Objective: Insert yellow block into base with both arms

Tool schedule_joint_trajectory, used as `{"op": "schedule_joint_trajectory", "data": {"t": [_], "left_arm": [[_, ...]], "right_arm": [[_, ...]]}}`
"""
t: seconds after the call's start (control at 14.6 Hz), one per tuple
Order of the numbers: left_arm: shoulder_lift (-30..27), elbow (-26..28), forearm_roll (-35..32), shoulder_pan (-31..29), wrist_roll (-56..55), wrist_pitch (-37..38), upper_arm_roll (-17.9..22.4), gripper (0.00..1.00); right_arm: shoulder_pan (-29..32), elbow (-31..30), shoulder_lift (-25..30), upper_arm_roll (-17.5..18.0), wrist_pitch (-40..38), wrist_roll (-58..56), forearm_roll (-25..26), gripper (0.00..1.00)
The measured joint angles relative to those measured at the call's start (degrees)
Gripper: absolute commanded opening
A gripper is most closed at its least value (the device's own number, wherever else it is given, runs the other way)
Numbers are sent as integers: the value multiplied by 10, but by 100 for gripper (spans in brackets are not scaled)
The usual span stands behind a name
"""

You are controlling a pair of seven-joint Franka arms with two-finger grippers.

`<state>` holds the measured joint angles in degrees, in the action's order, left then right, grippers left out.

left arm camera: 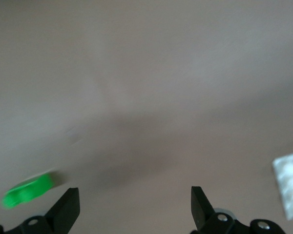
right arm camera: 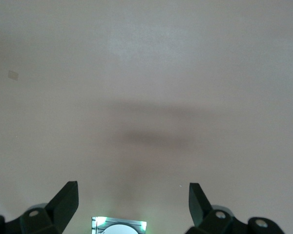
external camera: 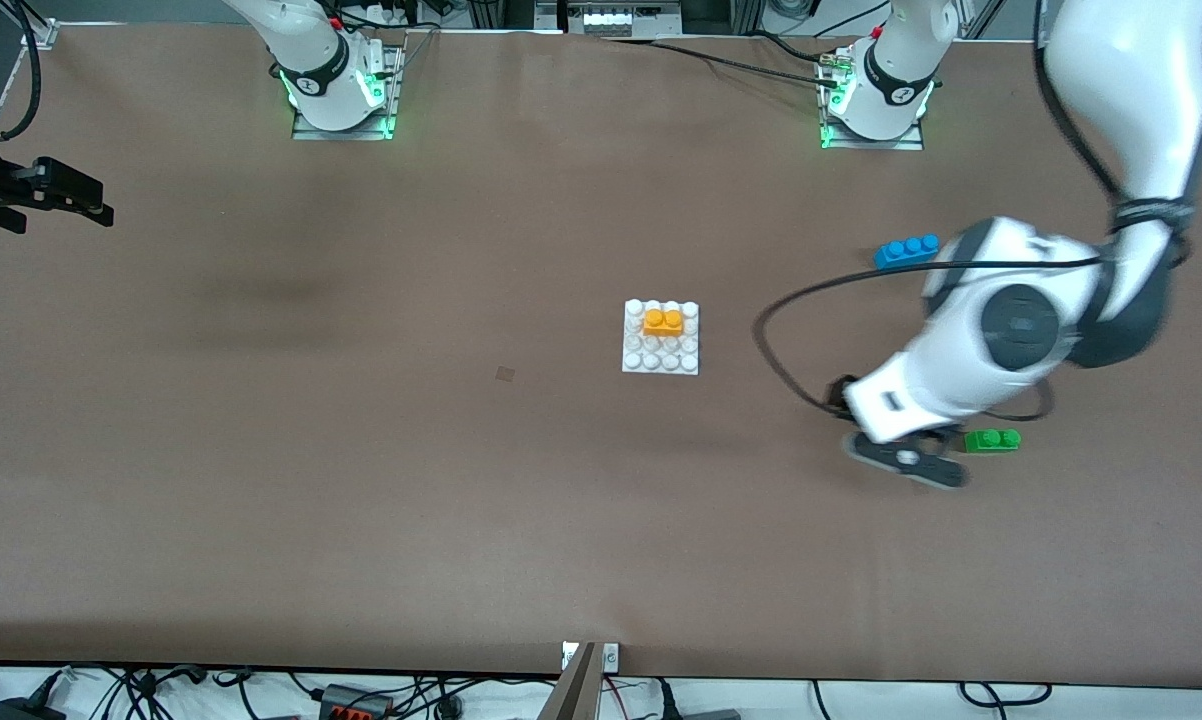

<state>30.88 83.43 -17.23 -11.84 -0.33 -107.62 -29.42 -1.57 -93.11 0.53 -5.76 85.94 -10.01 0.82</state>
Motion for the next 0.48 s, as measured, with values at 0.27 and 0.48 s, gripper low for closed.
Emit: {"op": "schedule_joint_trajectory", "data": {"t": [0.27, 0.48], "left_arm": [[-83, -3, 39, 8, 28, 83, 61, 100], [-155, -4, 73, 28, 28, 144, 104, 100]], "right_arm": [[0, 0, 0, 0, 0, 0, 0, 100], [0, 0, 0, 0, 0, 0, 0, 100]]}}
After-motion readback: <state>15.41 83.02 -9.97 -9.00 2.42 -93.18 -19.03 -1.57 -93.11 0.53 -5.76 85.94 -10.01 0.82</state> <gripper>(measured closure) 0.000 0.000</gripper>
